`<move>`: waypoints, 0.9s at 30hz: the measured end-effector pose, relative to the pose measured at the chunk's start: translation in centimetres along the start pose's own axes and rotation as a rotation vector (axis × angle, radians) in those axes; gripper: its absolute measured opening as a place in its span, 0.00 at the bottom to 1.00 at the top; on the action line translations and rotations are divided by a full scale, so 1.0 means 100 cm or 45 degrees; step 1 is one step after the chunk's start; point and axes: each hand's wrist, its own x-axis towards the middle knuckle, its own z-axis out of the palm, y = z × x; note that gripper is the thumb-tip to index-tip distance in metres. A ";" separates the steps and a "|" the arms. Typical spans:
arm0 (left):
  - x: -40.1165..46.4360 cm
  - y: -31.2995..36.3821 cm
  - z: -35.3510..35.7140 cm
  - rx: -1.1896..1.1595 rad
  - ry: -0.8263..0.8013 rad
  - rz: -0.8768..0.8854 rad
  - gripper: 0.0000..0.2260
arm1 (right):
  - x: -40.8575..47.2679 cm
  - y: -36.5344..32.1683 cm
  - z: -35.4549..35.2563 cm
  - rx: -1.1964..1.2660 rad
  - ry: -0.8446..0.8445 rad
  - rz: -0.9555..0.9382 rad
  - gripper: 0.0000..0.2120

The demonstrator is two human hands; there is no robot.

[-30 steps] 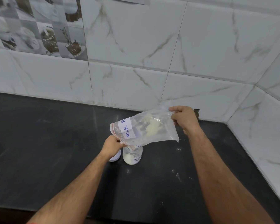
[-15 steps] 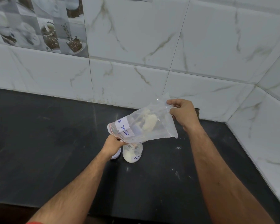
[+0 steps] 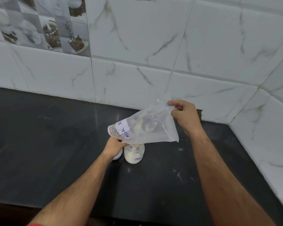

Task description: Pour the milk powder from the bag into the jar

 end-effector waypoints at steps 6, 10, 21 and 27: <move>0.001 0.003 0.000 0.076 0.012 -0.022 0.18 | 0.000 0.010 -0.002 0.027 0.033 0.049 0.20; 0.003 0.003 -0.002 0.151 0.011 -0.048 0.18 | -0.001 0.012 -0.005 0.086 0.053 0.097 0.18; 0.009 0.004 -0.005 0.346 0.012 -0.169 0.10 | 0.004 0.027 -0.012 0.325 0.124 0.287 0.04; 0.014 0.003 -0.006 0.338 -0.010 -0.173 0.30 | 0.009 0.026 -0.014 0.309 0.119 0.294 0.07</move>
